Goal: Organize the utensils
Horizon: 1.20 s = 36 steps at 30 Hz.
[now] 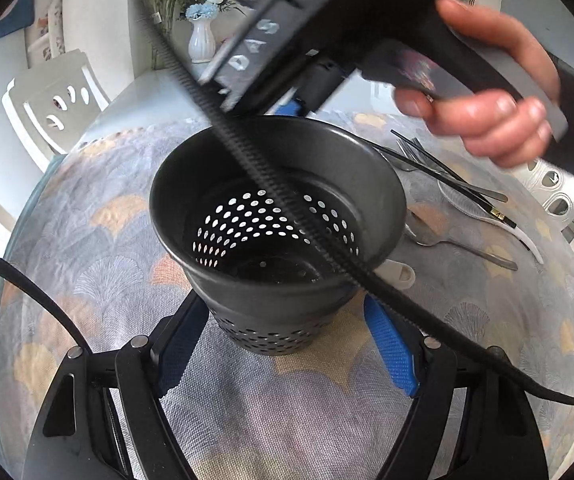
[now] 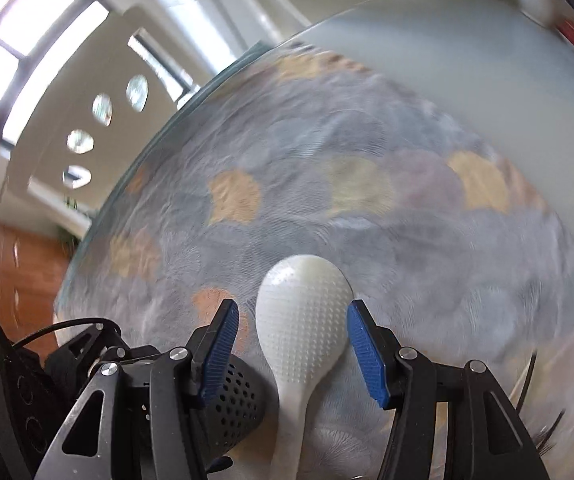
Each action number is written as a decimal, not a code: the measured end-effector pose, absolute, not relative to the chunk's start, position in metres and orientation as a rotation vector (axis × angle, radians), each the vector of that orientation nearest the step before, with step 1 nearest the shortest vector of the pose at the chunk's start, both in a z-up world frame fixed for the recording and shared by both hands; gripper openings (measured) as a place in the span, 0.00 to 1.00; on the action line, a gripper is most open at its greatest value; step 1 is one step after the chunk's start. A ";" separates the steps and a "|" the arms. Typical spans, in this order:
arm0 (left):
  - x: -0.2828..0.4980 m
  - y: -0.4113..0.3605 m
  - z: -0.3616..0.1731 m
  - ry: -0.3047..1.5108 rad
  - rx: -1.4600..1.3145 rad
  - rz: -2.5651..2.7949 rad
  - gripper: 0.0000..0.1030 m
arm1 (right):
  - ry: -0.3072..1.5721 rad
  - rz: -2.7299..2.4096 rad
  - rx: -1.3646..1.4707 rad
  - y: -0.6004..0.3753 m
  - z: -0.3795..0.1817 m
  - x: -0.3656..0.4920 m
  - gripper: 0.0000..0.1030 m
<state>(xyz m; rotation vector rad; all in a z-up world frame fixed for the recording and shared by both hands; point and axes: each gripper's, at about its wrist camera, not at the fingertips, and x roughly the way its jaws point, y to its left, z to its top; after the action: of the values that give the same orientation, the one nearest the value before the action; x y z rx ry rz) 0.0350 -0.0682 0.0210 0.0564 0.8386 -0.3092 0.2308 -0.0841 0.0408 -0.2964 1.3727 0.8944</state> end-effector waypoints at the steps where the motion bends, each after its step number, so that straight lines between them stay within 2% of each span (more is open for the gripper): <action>1: 0.036 -0.068 0.021 0.839 0.055 -0.309 0.76 | 1.384 0.904 -0.325 -0.080 0.041 0.232 0.53; 9: 0.038 -0.072 0.020 0.842 0.065 -0.304 0.76 | 1.492 0.970 -0.427 -0.059 0.036 0.255 0.53; 13: 0.040 -0.075 0.018 0.847 0.069 -0.304 0.76 | 1.622 0.871 -0.568 -0.040 0.010 0.255 0.53; 17: 0.041 -0.075 0.018 0.849 0.066 -0.298 0.76 | 1.705 0.730 -0.741 -0.008 -0.006 0.244 0.59; 20: 0.043 -0.076 0.018 0.848 0.064 -0.289 0.76 | 1.710 0.678 -0.806 0.005 -0.012 0.240 0.60; 29: 0.044 -0.082 0.016 0.849 0.073 -0.280 0.76 | 1.702 0.651 -0.652 -0.040 -0.009 0.261 0.60; 36: 0.045 -0.086 0.014 0.861 0.087 -0.282 0.76 | 1.718 0.646 -0.361 -0.112 -0.001 0.267 0.60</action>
<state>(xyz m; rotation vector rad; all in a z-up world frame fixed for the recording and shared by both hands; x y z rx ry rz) 0.0448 -0.0857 0.0138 0.0867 0.8612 -0.2824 0.2667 -0.1120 -0.0007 -0.3613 1.7182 0.6463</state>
